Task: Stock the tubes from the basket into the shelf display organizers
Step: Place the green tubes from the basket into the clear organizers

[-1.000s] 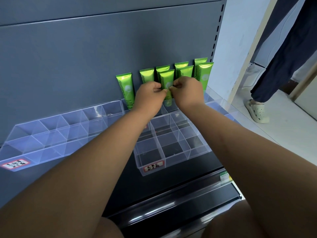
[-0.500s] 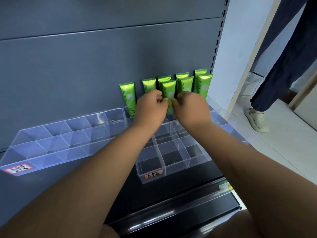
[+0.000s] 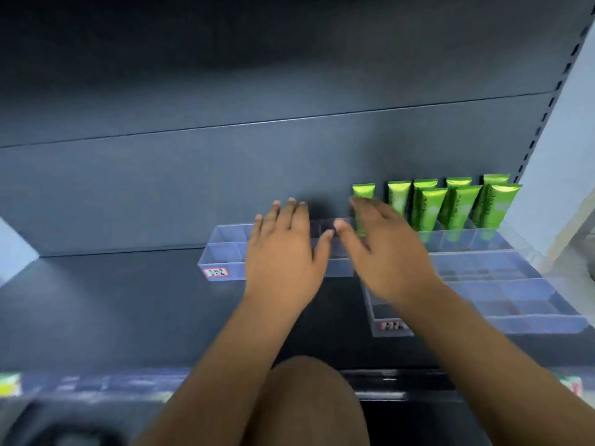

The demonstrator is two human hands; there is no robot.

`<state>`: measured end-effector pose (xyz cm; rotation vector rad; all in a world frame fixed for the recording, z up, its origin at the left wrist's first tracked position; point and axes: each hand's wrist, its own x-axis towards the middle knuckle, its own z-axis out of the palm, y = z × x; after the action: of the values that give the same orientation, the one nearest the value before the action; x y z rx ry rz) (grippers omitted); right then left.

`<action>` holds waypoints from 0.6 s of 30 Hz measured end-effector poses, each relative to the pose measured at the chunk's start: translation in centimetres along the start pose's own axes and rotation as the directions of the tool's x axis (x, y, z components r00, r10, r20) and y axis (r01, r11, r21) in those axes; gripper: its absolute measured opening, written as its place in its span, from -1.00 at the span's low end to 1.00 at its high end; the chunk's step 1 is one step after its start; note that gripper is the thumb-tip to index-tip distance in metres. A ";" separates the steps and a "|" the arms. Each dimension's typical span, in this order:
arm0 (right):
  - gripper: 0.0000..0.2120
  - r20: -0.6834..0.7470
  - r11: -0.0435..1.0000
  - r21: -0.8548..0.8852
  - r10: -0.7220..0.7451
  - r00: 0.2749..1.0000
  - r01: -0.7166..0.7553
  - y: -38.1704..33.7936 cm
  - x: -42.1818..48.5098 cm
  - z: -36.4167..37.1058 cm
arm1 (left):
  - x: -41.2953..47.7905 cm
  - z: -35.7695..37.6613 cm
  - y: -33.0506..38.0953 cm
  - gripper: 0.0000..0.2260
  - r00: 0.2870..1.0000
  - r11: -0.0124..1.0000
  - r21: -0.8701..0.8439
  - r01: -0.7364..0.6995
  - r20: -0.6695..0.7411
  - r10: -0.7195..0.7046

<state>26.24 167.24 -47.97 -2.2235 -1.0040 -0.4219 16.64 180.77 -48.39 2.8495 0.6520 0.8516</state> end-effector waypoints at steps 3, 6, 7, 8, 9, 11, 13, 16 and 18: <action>-0.51 0.061 0.994 0.063 -0.093 0.994 0.089 -7.4 -1.5 2.4 | -5.9 -3.9 -7.1 -0.37 0.982 0.976 0.109 0.188 -0.018 -0.187; -0.49 0.158 0.973 0.140 -0.203 0.966 0.181 -15.0 -3.8 5.5 | -12.8 -7.8 -13.8 -0.37 0.928 0.907 0.195 0.373 -0.070 -0.367; -0.48 0.192 0.961 0.167 -0.250 0.949 0.219 -17.6 -4.8 6.6 | -15.3 -9.1 -15.8 -0.38 0.907 0.880 0.219 0.421 -0.085 -0.412; -0.47 0.219 0.944 0.196 -0.306 0.926 0.265 -20.4 -5.9 7.8 | -17.7 -10.4 -17.6 -0.39 0.886 0.853 0.242 0.462 -0.102 -0.452; -0.46 0.240 0.921 0.226 -0.367 0.898 0.316 -23.1 -7.0 9.0 | -20.1 -11.7 -19.2 -0.39 0.864 0.823 0.265 0.502 -0.121 -0.488; -0.44 0.278 0.865 0.300 -0.481 0.831 0.401 -28.3 -9.8 11.3 | -24.7 -14.1 -22.0 -0.39 0.810 0.752 0.305 0.584 -0.156 -0.566; -0.43 0.314 0.815 0.374 -0.560 0.767 0.443 -32.5 -12.8 13.4 | -28.9 -16.0 -24.2 -0.39 0.749 0.678 0.331 0.656 -0.179 -0.638; -0.50 0.429 0.778 0.431 -0.622 0.655 0.457 -36.8 -17.2 16.1 | -35.1 -17.9 -26.6 -0.44 0.659 0.580 0.343 0.739 -0.187 -0.729; -0.55 0.514 0.770 0.434 -0.638 0.574 0.467 -38.1 -19.5 18.2 | -38.7 -18.1 -27.9 -0.48 0.599 0.526 0.327 0.785 -0.186 -0.778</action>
<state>-14.85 187.76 -55.14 -1.7700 -2.0377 0.2522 -32.67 188.98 -58.49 2.3061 2.0882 0.6004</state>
